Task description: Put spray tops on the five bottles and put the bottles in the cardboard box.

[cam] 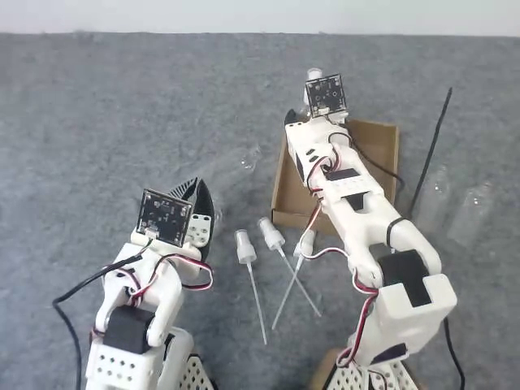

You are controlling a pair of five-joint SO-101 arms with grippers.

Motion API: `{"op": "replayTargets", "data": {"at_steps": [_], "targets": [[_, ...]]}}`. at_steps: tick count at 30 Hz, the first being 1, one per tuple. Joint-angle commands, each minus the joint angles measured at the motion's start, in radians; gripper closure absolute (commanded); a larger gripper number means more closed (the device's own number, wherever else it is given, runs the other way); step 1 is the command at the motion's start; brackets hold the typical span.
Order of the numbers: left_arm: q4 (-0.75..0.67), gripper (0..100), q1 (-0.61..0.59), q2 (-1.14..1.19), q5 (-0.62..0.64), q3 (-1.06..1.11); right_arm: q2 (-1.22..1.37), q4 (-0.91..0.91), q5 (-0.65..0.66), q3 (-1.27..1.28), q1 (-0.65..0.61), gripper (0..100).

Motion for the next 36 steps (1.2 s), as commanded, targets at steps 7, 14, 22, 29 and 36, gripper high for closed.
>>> {"op": "replayTargets", "data": {"at_steps": [7,14,22,29,36], "targets": [[-0.029,99,-0.005,0.018,-0.005,-0.008,-0.091,0.019,0.008,-0.017,-0.008,73.6],[-0.029,99,-0.005,0.018,-0.005,-0.008,-0.205,0.096,0.008,-0.018,-0.007,73.6],[-0.029,99,-0.005,0.018,-0.005,-0.008,-0.447,0.361,0.014,-0.018,-0.007,73.8],[-0.029,99,-0.005,0.018,-0.005,-0.008,-0.717,0.736,0.015,-0.011,-0.001,73.8],[-0.029,99,-0.005,0.018,-0.005,-0.008,-0.908,1.145,0.049,-0.011,-0.007,73.9]]}}
